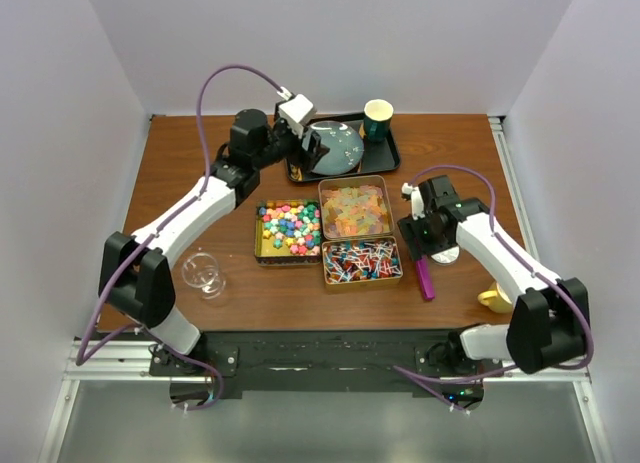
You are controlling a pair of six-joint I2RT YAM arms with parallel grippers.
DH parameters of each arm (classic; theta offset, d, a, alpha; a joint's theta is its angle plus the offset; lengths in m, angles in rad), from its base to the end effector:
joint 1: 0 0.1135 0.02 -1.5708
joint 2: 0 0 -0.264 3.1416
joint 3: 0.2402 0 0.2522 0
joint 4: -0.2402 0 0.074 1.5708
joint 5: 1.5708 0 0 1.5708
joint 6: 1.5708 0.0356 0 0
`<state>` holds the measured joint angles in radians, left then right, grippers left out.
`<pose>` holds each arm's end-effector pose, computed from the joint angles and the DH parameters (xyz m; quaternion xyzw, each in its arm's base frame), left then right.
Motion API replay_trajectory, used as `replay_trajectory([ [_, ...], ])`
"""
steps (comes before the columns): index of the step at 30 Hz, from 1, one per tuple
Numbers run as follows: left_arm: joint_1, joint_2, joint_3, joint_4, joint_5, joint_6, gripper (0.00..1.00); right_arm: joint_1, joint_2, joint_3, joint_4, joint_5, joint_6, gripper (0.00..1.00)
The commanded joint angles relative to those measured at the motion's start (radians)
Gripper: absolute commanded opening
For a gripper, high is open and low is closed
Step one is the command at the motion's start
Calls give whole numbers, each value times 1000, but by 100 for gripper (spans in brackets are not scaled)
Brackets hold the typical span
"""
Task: Pack the candies
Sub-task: Pick up the spatula from the center of the board.
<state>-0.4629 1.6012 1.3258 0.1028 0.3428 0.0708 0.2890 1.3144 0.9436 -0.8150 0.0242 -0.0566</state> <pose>0.3400 -0.1831 0.3500 0.3048 0.6986 -0.2516 0.5965 0.2344 0.0688 0.2345 -0.1665 0.9672 0.0104 0.1914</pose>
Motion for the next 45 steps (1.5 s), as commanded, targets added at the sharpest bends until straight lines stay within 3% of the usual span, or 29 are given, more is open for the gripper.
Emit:
replay_trajectory([
  [1,41,-78,-7,40,-22,-6,78,13,58,92,-68,26,21,65],
  [18,142,-142,-125,57,-108,75,78,36,287,109,-92,17,-14,57],
  [23,148,-136,-126,49,-105,78,78,35,312,84,-61,31,6,52],
  [33,150,-118,-140,75,-64,43,78,26,347,55,-18,86,-6,52],
  [35,150,-116,-145,83,-48,15,78,21,338,54,-16,79,-11,44],
  [36,150,-119,-146,89,-32,6,78,19,335,54,-15,77,-11,32],
  [40,150,-141,-161,100,-2,-20,77,10,293,52,-19,92,-11,9],
  [45,150,-188,-192,121,76,-54,78,1,154,135,-140,62,-46,3],
])
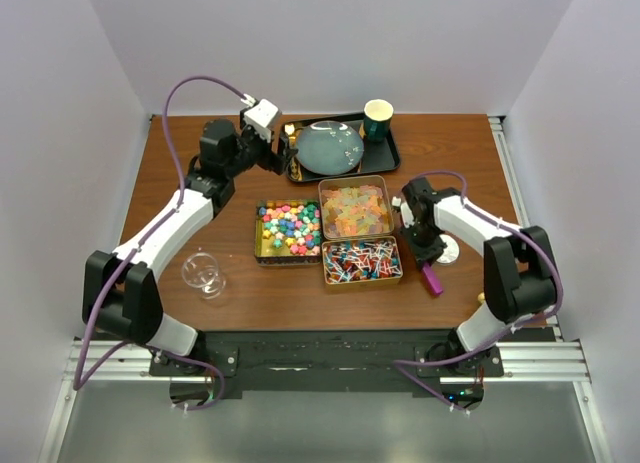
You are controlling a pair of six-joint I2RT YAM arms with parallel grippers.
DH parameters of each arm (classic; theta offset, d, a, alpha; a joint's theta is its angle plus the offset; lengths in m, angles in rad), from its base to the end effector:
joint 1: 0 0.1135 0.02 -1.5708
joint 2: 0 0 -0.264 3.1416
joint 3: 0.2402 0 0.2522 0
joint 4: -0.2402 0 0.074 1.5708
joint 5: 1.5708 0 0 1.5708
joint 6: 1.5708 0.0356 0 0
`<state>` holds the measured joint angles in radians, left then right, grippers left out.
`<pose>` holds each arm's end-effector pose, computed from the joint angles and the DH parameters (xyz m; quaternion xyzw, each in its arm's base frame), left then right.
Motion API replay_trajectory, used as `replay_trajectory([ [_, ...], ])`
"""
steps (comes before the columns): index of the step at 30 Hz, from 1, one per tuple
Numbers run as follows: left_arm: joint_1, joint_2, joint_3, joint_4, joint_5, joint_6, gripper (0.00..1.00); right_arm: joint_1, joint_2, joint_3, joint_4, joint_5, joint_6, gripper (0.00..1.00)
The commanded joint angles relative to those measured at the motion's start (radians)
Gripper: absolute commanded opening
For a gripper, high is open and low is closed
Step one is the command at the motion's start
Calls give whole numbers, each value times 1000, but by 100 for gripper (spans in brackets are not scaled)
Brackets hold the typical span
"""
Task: Pack the candies
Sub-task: Pick up the spatula from the center of the board.
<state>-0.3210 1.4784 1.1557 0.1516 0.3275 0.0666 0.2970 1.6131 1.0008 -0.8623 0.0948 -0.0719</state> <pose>0.3315 -0.1223 0.3373 0.2484 0.7204 -0.2043 0.6145 0.2655 0.0777 0.1766 -0.1807 0.9812 -0.0416 0.0530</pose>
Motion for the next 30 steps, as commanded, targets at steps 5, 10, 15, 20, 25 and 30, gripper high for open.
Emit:
replay_trajectory([
  [5,7,-87,-109,160,354,-182,85,-7,-281,166,-202,-340,-219,0],
  [10,5,-83,-152,204,608,-281,89,8,-317,183,-263,-772,-382,0],
  [15,-30,-56,-148,175,758,-217,67,82,-249,216,-204,-810,-368,0],
  [20,-72,-67,-143,154,818,-191,64,96,-159,318,-230,-788,-393,0],
  [25,-124,-66,-126,72,805,-116,65,120,-114,401,-250,-770,-427,0],
  [30,-136,-58,-120,97,759,-149,66,186,-104,420,-261,-713,-454,0],
])
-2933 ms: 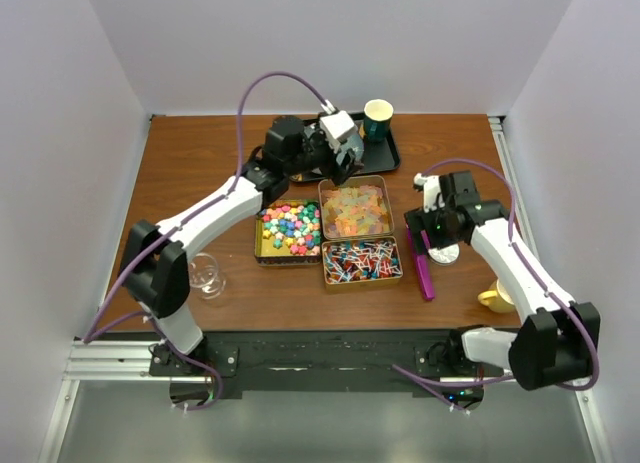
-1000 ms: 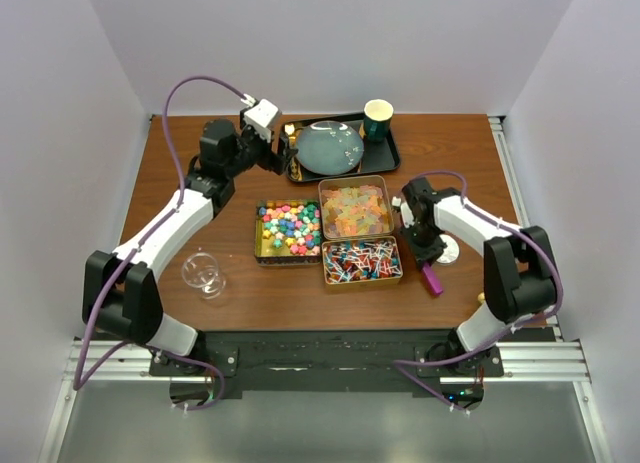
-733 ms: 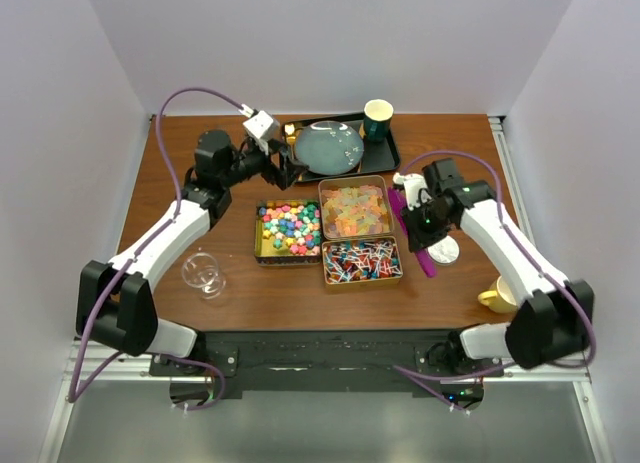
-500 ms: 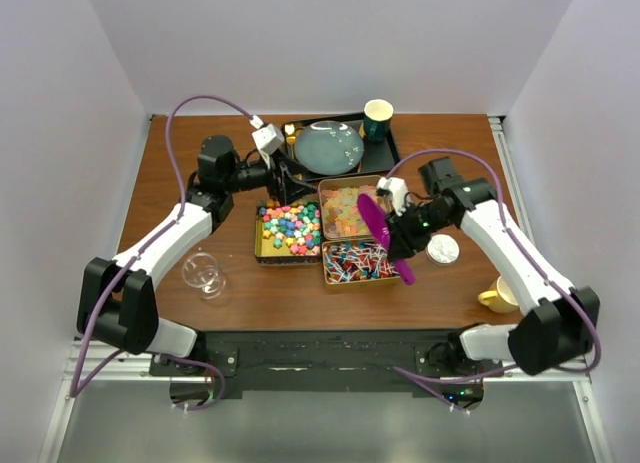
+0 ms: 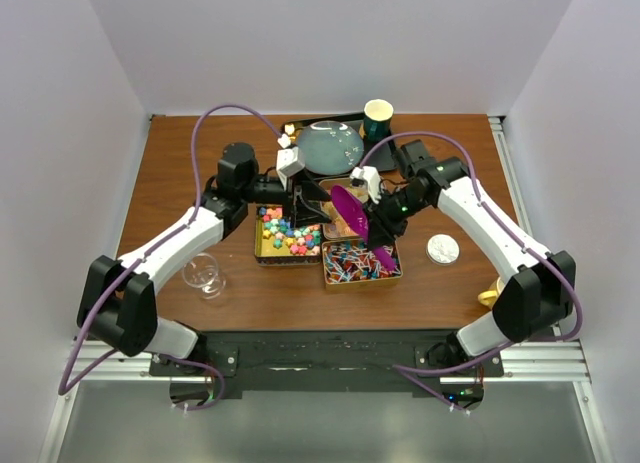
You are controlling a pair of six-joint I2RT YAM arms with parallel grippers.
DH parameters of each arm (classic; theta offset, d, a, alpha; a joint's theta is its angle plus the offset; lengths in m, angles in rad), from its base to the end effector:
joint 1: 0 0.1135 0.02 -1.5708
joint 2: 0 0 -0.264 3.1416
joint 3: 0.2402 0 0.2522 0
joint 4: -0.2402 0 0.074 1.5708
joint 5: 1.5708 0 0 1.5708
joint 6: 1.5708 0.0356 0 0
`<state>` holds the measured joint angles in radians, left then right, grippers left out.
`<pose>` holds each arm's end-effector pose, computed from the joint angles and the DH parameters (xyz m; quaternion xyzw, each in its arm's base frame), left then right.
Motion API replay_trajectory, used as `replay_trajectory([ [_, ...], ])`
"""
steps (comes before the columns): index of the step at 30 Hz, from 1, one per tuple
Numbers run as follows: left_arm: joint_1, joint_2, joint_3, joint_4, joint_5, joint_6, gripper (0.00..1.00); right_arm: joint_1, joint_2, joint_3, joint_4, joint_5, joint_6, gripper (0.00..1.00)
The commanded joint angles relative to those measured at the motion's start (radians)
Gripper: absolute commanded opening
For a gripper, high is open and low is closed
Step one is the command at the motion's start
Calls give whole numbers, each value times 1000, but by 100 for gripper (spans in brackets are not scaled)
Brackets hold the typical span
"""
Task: Pack the candies
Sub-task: Pick up the spatula from the center of the board, then pick up the packing bottle from the center of the board.
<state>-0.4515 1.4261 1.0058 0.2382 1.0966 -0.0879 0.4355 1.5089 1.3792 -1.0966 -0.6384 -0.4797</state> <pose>0.2731 -0.1676 0.3132 0.4466 0.5847 -0.5316 0.4196 0.2531 0.1411 0.3082 -0.4615 0.8154 0.3055 0.1695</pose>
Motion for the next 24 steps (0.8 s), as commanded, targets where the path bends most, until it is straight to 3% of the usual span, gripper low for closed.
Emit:
replay_trajectory([
  [1,-7,-3,31,13,-15,4,66,54,1,34,-28,23,-48,0],
  [7,-6,-1,57,-23,-49,40,64,69,-15,4,-17,34,-30,0],
  [9,2,-9,101,-144,-46,142,64,71,-19,3,-13,46,-25,0],
  [13,66,-45,229,-576,-119,384,65,69,-50,-25,-8,86,-5,0],
  [14,92,-62,249,-731,-174,416,67,69,-70,-37,-3,100,0,0],
  [16,164,-75,298,-882,-245,537,68,68,-93,-77,20,109,22,0],
  [17,186,-81,313,-1039,-315,591,66,63,-105,-91,29,114,30,0],
  [20,234,-111,320,-1300,-476,807,61,36,-139,-127,64,128,64,0],
  [24,284,-200,165,-1436,-680,991,60,-35,-138,-120,69,114,87,0],
])
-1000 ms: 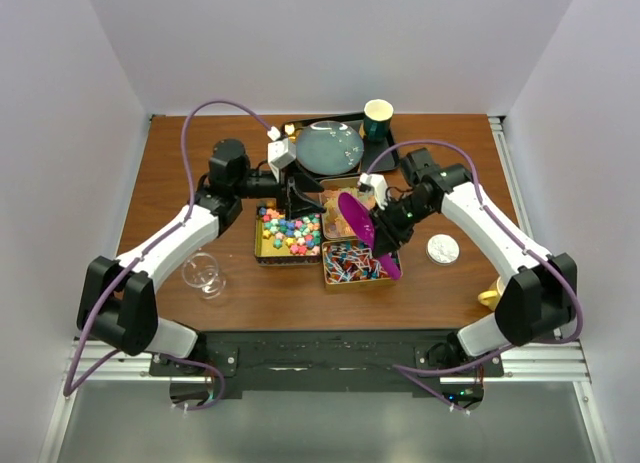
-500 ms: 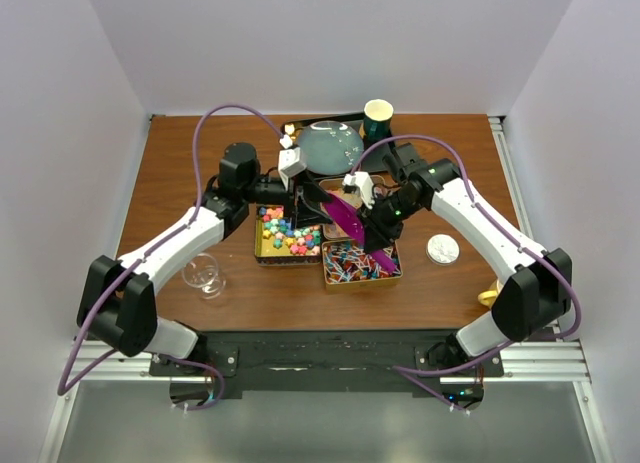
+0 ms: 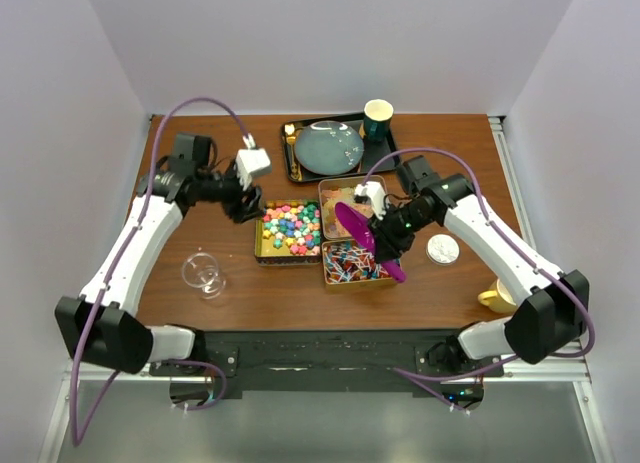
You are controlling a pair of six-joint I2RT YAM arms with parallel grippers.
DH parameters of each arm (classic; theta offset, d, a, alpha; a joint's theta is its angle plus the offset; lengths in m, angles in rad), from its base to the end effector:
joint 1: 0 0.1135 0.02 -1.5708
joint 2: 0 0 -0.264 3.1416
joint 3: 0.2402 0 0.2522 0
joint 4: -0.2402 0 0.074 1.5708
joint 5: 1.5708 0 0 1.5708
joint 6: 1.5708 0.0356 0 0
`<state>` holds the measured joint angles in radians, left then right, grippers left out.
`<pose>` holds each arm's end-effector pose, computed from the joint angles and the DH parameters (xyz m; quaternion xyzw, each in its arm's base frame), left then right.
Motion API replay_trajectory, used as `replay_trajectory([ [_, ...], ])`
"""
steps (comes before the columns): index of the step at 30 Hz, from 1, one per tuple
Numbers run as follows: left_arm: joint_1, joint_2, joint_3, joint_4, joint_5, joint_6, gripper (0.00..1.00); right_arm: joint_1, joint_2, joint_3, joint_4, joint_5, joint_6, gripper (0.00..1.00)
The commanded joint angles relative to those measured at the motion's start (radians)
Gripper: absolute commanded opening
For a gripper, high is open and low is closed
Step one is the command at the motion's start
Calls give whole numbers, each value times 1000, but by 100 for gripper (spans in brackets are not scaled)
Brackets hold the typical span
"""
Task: Pack the candies
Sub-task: Pick up the packing bottle from the center of the board.
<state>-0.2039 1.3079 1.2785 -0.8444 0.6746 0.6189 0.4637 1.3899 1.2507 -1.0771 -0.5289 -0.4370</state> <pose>0.2534 -0.0751 0.3431 0.4583 0.7677 -0.2380 0.3794 0.2243 0.1323 0.3004 -0.4551 0.8353 0.2595 0.1667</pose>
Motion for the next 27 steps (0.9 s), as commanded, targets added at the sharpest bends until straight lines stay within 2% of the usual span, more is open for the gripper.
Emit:
replay_trajectory([
  [1,47,-111,-134,-363,-292,297,61,-77,-11,18,46,0,46,0],
  [2,50,-120,-160,-361,-369,294,63,-92,-8,24,46,-2,44,0],
  [4,61,-115,-189,-369,-415,259,63,-103,1,36,48,10,37,0],
  [8,92,-108,-186,-459,-399,229,61,-112,1,46,48,17,34,0],
  [16,95,-156,-353,-417,-457,179,56,-117,3,27,66,1,53,0],
  [22,93,-154,-383,-369,-437,169,43,-117,12,39,66,12,52,0],
  [23,93,-154,-387,-358,-435,174,37,-117,11,39,68,13,52,0],
  [27,95,-199,-442,-328,-460,275,28,-119,4,27,75,27,55,0],
])
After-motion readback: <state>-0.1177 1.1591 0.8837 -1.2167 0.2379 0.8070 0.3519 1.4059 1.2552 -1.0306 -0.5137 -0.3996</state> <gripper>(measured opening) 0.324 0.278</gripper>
